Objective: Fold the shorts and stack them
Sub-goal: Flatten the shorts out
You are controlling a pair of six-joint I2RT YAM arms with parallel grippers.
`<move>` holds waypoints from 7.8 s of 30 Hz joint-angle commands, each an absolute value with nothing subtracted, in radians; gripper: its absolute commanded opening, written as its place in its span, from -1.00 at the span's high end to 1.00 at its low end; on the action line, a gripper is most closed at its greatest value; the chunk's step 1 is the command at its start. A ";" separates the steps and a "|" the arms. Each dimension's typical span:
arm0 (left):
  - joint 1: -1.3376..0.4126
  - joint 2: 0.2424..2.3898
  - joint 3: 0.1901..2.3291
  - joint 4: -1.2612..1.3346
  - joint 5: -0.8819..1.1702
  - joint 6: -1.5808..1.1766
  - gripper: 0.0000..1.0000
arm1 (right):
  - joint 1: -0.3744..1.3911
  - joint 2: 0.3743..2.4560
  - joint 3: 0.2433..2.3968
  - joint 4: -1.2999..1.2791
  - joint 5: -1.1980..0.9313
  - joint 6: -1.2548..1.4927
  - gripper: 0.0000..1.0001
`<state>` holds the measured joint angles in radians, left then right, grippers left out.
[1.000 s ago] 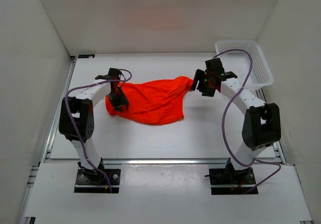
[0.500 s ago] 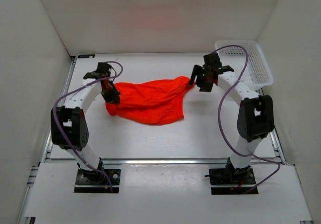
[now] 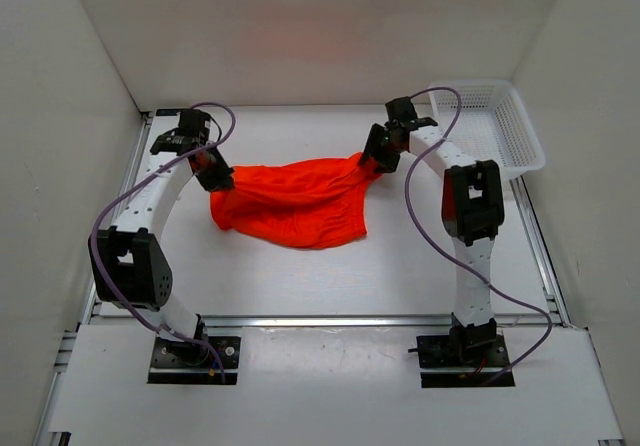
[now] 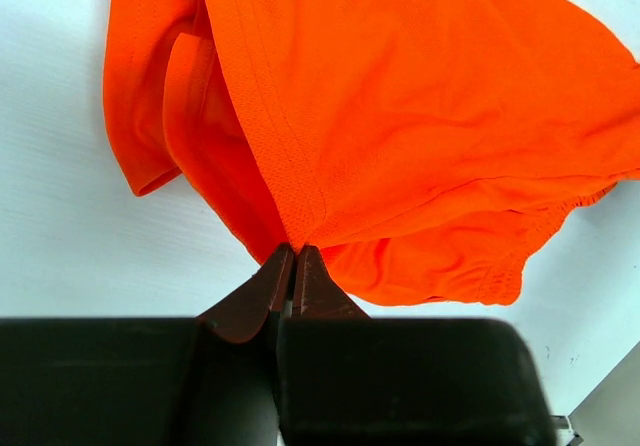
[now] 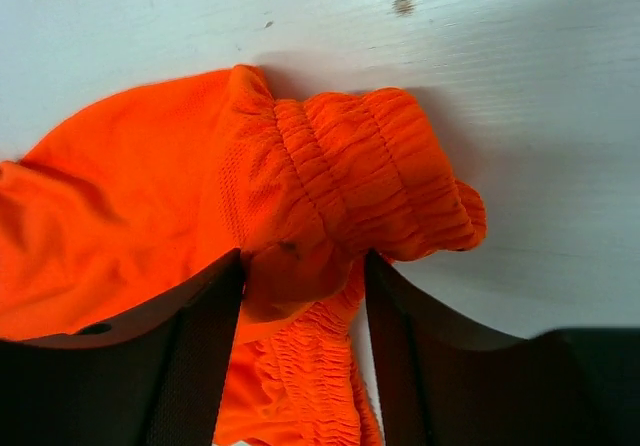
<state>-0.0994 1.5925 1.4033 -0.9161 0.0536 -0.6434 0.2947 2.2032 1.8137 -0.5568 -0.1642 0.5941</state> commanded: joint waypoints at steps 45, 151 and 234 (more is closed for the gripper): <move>0.057 1.058 0.868 -0.930 0.192 -0.670 -0.82 | 0.337 0.788 0.652 -0.755 0.023 0.923 -0.80; -0.298 2.502 2.418 -1.012 0.126 -0.488 0.80 | 0.202 2.049 1.534 -0.638 0.224 0.577 0.36; 0.141 1.652 1.055 -0.807 0.051 -0.669 -1.00 | 0.508 1.505 0.937 -0.464 -0.126 0.727 -0.95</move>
